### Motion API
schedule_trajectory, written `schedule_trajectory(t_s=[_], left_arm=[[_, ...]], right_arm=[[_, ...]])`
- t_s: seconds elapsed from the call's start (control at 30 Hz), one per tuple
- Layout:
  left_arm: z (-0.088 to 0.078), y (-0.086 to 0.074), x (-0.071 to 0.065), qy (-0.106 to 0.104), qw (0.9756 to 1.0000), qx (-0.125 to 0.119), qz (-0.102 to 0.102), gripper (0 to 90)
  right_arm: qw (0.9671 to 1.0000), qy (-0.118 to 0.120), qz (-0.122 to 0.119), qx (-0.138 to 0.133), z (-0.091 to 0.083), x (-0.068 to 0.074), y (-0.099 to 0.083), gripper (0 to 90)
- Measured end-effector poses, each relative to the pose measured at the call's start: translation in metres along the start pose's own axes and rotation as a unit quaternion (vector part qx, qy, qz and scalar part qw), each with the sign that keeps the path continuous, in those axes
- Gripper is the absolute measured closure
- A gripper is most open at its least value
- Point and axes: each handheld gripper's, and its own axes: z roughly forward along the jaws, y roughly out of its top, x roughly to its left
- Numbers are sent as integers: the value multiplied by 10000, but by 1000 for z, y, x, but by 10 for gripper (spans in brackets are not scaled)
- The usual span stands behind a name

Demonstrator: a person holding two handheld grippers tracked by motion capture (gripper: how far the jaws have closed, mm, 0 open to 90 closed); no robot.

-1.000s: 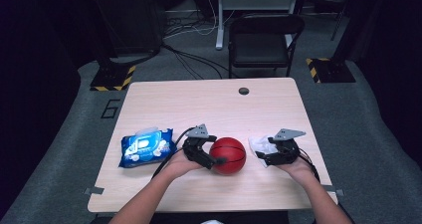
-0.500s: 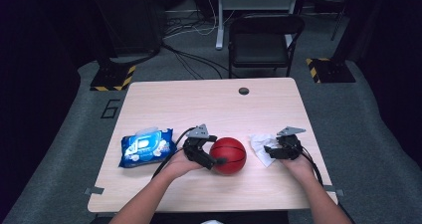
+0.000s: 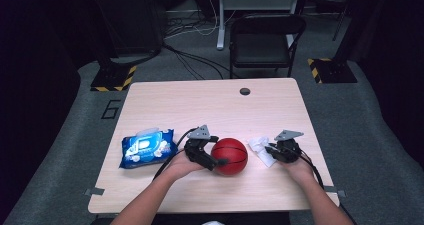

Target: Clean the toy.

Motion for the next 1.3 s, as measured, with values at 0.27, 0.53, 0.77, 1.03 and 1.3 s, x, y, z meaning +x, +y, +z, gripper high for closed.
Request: schedule_trajectory(t_s=[0.27, 0.53, 0.77, 1.03, 1.3], left_arm=[[0, 0, 0, 4, 10000, 12, -5, 5], [1, 1, 0, 13, 10000, 27, 3, 5], [0, 1, 1, 7, 10000, 41, 5, 5], [1, 2, -1, 8, 10000, 41, 50, 6], [1, 1, 1, 0, 10000, 43, 7, 8]], right_arm=[[9900, 641, 50, -1259, -42, 28, 48, 829], [9746, 1416, -220, -1720, -45, 76, 86, 829], [9675, 1940, -171, -1616, -31, 92, 91, 832], [9599, 2332, -309, -1522, -36, 101, 84, 830], [9720, 1804, 279, -1479, -42, 65, 58, 826]])
